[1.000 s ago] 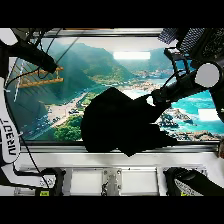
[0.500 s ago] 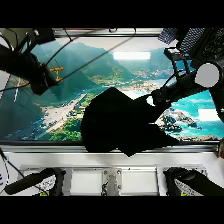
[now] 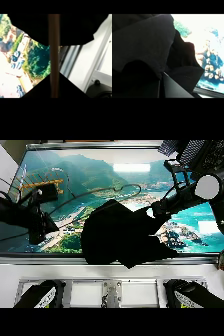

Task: Fold the clothes and pants, and hang the long-sleeved shirts on hangers.

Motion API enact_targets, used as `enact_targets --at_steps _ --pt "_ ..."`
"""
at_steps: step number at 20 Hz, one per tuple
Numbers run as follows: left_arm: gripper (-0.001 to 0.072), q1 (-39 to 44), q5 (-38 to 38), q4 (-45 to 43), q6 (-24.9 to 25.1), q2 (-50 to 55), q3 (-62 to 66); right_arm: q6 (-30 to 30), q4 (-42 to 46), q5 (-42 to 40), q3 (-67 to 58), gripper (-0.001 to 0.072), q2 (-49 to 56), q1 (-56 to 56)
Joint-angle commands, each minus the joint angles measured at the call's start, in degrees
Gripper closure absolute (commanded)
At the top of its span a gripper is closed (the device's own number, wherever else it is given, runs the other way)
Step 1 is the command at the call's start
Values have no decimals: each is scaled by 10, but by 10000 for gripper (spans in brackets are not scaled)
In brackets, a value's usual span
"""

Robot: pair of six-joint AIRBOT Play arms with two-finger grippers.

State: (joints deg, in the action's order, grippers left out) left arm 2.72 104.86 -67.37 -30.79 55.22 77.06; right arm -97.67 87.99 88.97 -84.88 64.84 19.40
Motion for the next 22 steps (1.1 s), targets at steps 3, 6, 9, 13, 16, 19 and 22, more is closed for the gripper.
enact_targets --at_steps 3,6,9,13,16,19,22 --pt "700 6 -1 52 46 -30 -107 0 0 0 0 702 0 0" --pt "700 44 0 53 53 6 -116 0 0 0 0 703 1 0" --pt "701 71 -1 52 38 65 -89 0 0 0 0 703 2 0" --pt "701 82 -3 18 2 137 -20 0 0 0 0 702 4 0" --pt "702 87 -5 25 3 161 -11 0 0 0 0 703 4 0" --pt "702 119 -16 26 3 179 -11 0 0 0 0 703 4 0" --pt "702 150 -50 32 -2 193 -11 0 0 0 0 702 4 0"
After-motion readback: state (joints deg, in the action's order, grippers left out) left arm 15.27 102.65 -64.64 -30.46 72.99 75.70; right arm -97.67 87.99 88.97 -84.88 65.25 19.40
